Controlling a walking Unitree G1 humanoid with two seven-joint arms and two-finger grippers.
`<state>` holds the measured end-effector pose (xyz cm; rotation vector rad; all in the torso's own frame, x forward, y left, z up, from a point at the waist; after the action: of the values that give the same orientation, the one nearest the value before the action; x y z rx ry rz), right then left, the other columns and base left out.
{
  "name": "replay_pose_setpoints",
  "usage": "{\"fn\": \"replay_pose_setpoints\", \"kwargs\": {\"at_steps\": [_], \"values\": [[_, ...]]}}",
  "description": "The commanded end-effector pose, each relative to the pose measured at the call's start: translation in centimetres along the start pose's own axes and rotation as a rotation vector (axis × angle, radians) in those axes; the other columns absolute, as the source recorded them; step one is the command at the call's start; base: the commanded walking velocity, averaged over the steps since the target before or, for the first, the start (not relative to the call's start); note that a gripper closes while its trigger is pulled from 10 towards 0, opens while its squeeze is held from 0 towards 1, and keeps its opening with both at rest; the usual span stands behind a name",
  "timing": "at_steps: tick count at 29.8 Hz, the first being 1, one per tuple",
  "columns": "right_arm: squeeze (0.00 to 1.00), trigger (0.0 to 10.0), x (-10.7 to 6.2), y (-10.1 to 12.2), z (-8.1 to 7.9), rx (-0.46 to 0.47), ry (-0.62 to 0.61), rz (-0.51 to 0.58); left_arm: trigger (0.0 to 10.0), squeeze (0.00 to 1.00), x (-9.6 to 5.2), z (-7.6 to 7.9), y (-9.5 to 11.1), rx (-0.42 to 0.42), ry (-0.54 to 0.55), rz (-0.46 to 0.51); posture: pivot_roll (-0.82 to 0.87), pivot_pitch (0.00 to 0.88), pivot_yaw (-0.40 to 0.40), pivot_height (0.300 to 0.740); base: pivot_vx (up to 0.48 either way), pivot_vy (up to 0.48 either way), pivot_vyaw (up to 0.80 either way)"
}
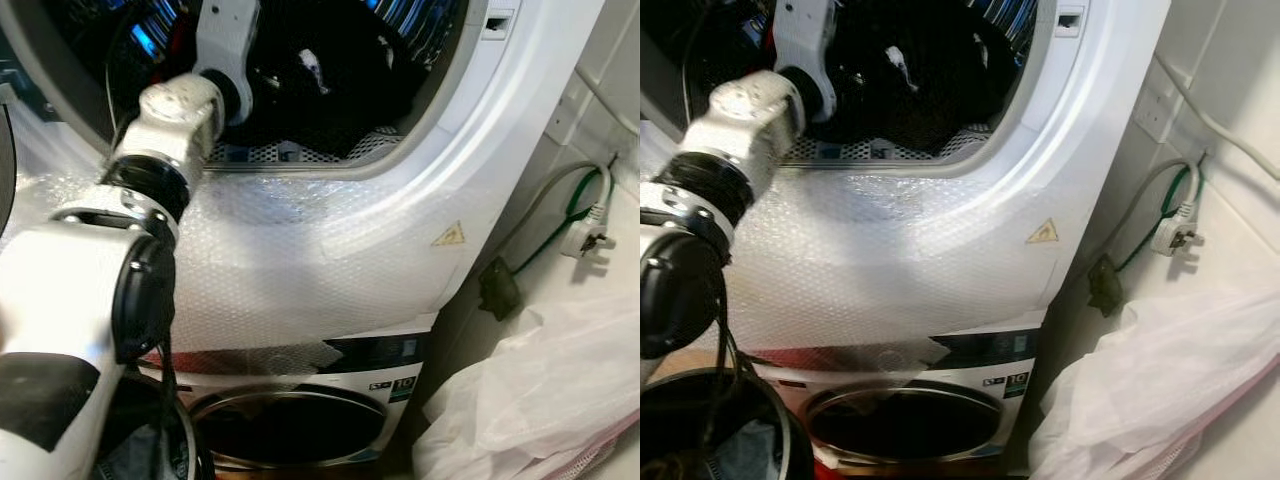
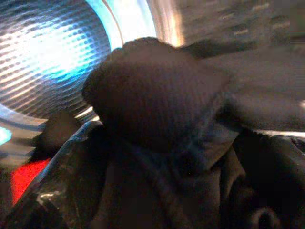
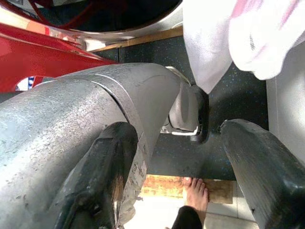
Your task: Clothes washing
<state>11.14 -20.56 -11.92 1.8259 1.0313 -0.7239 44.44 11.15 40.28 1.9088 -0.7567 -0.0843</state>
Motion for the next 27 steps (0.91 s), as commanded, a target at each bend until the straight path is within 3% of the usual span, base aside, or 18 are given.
{"fn": "replay_pose_setpoints", "kwargs": {"at_steps": [1, 3, 6, 7, 15, 17, 19, 22, 26, 27], "values": [[0.00, 10.0, 4.9, 1.5, -13.0, -0.098, 0.485, -0.021, 10.0, 0.00, 0.0, 2.1, 3.2, 0.060, -0.257, 0.125, -0.18, 0.000, 0.085, 0.740, 0.000, 0.000, 0.00], [0.00, 10.0, 5.3, 1.8, -13.8, -0.102, 0.496, -0.025, 10.0, 0.00, -0.3, 2.1, 4.0, 0.073, -0.303, 0.155, -0.15, 0.000, 0.087, 0.740, 0.000, 0.000, 0.00], [0.00, 10.0, 5.6, 1.7, -14.6, -0.112, 0.512, -0.041, 10.0, 0.00, -0.6, 1.8, 5.4, 0.162, -0.318, 0.194, -0.11, 0.000, 0.097, 0.740, 0.000, 0.000, 0.00], [0.00, 10.0, 5.8, 1.6, -14.9, -0.111, 0.515, -0.051, 10.0, 0.00, -1.0, 1.3, 7.0, 0.182, -0.318, 0.241, -0.09, 0.000, 0.100, 0.740, 0.000, 0.000, 0.00], [0.00, 10.0, 6.3, 1.6, -15.6, -0.116, 0.524, -0.070, 10.0, 0.00, -3.3, 1.0, 10.3, 0.196, -0.437, 0.347, -0.05, 0.000, 0.103, 0.740, 0.000, 0.000, 0.00], [0.00, 10.0, 6.5, 1.9, -15.8, -0.121, 0.523, -0.074, 10.0, 0.00, -4.3, 1.0, 10.9, 0.183, -0.479, 0.363, -0.03, 0.000, 0.105, 0.740, 0.000, 0.000, 0.00], [0.00, 10.0, 6.7, 2.6, -16.0, -0.126, 0.525, -0.067, 10.0, 0.00, -7.1, 2.3, 11.1, 0.156, -0.663, 0.396, -0.02, 0.000, 0.115, 0.740, 0.000, 0.000, 0.00], [0.00, 10.0, 6.8, 2.9, -16.1, -0.131, 0.530, -0.066, 10.0, 0.00, -8.0, 2.6, 10.4, 0.154, -0.693, 0.356, 0.00, 0.000, 0.118, 0.740, 0.000, 0.000, 0.00], [0.00, 10.0, 6.9, 3.4, -16.0, -0.127, 0.523, -0.059, 10.0, 0.00, -7.5, 1.8, 8.5, 0.236, -0.583, 0.226, 0.01, 0.000, 0.121, 0.740, 0.000, 0.000, 0.00], [0.00, 10.0, 6.9, 3.5, -16.1, -0.131, 0.523, -0.059, 10.0, 0.00, -7.1, 1.0, 7.9, 0.233, -0.501, 0.163, 0.03, 0.000, 0.122, 0.740, 0.000, 0.000, 0.00]]}}
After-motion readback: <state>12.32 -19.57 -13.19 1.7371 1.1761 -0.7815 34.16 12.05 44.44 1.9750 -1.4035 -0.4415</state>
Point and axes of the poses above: a point about 5 cm out from each wrist's last joint towards the gripper, its own x axis pointing out of the wrist towards the gripper, its own y axis along the axis of the wrist's last joint, z = x × y, the point moved 4 cm from there along x, pointing out of the wrist towards the gripper, and after that the axes turned 7 degrees about x, right-handed, at the moved point
